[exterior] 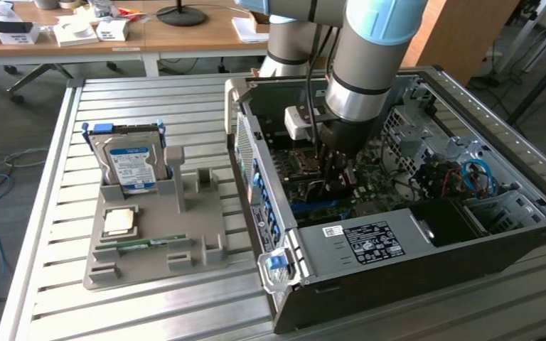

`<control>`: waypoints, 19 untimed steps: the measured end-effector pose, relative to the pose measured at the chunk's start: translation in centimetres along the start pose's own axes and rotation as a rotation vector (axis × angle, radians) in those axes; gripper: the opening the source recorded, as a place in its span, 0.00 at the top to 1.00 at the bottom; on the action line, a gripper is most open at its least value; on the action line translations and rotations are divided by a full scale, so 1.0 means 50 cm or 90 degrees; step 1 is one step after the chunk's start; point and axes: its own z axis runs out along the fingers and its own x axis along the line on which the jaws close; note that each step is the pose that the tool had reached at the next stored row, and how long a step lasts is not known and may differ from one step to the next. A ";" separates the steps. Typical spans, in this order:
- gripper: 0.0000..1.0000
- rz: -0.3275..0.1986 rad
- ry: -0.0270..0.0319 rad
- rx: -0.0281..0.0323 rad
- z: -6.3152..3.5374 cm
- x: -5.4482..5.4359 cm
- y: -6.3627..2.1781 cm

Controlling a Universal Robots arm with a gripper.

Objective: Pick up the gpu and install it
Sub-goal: 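Insert the gpu into the slot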

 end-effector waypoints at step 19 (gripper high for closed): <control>0.74 0.000 0.0002 -0.0001 0.005 0.000 0.002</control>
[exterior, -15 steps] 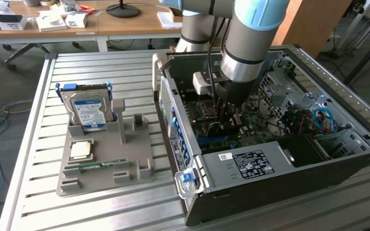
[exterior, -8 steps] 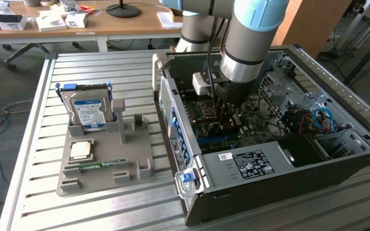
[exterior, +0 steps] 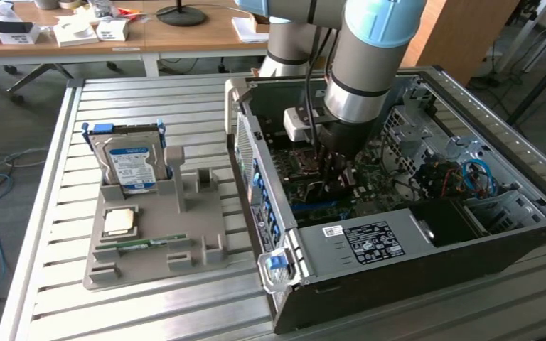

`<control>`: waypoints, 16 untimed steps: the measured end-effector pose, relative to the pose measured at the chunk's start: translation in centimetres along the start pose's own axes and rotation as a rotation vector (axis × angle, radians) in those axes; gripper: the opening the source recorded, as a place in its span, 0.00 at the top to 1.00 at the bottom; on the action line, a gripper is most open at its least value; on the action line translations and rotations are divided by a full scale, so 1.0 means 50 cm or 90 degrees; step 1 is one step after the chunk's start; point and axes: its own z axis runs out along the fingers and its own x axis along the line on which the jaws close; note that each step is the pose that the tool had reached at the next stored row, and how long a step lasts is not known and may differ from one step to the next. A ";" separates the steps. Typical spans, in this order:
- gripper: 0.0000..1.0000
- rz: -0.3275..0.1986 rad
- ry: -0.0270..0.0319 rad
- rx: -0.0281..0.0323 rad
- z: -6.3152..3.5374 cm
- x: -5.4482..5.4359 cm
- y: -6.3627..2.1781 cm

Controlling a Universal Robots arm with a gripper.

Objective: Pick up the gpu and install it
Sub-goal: 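Insert the gpu into the slot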

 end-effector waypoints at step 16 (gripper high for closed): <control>0.74 0.000 0.0000 0.0000 0.000 0.000 0.001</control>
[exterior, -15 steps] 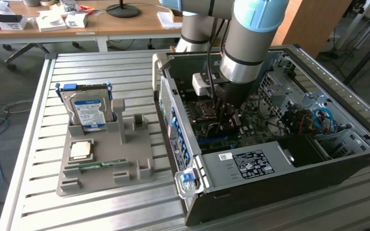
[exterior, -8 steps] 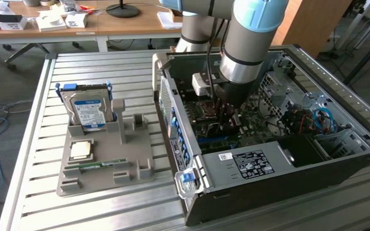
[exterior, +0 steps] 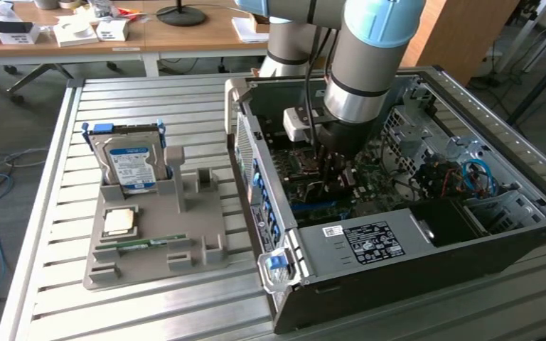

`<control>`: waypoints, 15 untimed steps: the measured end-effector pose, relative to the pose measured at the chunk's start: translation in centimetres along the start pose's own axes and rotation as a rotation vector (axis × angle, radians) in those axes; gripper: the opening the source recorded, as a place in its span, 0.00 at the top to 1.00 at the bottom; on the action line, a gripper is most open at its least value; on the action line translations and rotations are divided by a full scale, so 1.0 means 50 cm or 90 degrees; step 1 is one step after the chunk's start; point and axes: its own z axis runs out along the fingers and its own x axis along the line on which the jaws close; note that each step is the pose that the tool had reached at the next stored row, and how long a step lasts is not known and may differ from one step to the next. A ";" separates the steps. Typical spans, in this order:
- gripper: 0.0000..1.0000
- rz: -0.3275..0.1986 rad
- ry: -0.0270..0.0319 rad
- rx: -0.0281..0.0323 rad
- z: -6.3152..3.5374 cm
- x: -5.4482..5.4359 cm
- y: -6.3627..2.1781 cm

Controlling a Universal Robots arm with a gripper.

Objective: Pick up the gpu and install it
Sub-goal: 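Insert the gpu into the slot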

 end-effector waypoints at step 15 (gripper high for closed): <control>0.73 0.000 0.0001 -0.0001 0.001 0.000 0.000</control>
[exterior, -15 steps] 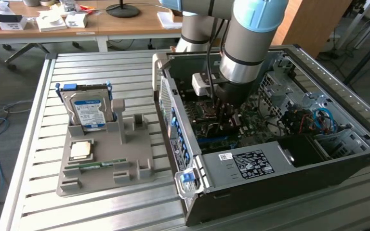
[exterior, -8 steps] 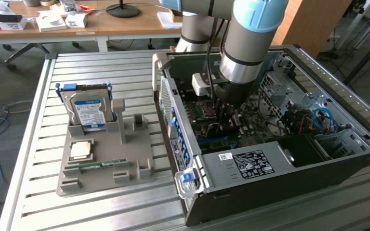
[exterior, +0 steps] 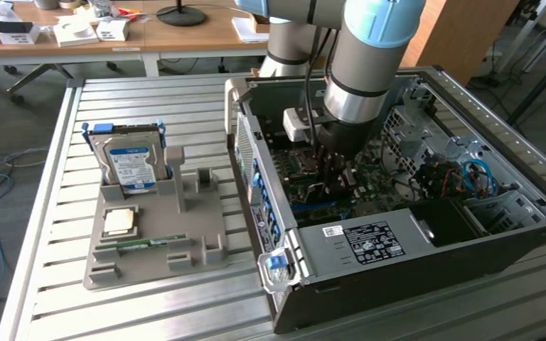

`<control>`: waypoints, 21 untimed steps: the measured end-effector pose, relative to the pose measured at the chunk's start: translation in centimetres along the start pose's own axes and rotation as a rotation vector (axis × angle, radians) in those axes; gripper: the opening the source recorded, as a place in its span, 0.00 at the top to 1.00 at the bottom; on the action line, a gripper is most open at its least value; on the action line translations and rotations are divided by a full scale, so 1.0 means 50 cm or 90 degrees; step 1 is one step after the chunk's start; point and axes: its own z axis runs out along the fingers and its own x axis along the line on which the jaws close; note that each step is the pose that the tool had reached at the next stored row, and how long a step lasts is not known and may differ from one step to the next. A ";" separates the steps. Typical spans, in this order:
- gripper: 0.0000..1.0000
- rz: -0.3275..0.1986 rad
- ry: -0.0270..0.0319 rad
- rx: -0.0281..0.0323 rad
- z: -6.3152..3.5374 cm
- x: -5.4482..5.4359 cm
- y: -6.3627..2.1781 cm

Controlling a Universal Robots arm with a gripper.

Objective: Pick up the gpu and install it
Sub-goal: 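Insert the gpu into the slot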

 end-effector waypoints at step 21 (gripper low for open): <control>0.61 0.000 -0.0001 0.0001 -0.035 -0.001 -0.001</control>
